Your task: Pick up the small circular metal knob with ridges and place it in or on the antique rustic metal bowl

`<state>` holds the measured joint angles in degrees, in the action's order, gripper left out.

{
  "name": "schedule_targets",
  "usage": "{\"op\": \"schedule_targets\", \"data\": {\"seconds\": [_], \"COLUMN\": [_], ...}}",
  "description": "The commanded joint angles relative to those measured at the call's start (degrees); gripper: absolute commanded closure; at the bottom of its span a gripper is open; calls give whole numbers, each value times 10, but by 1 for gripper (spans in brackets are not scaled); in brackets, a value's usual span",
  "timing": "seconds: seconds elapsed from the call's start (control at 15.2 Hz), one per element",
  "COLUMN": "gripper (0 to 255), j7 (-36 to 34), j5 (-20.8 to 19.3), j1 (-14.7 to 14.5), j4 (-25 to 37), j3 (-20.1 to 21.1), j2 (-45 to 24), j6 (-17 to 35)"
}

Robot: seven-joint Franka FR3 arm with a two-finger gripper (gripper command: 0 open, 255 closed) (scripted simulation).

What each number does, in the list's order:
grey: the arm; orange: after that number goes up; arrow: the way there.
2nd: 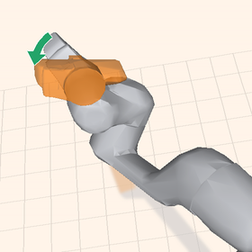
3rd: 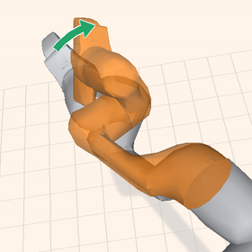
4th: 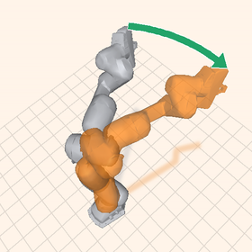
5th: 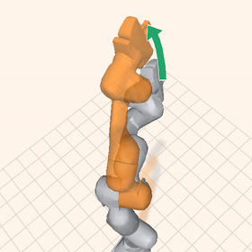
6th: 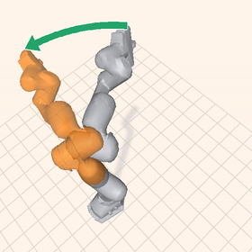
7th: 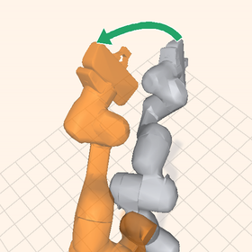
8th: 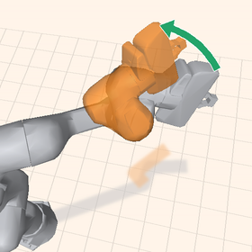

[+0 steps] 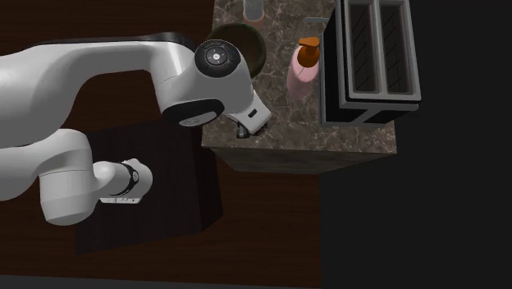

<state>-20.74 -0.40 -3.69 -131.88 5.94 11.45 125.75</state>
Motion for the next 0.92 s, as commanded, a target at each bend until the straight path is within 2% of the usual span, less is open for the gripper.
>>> {"op": "schedule_targets", "data": {"seconds": [0.0,0.86], "gripper": [255,255], "j7": [0,4], "j5": [1,3], "j1": [0,0], "j4": [9,86], "j3": [0,-2], "j2": [5,30], "j6": [-14,-116]}}
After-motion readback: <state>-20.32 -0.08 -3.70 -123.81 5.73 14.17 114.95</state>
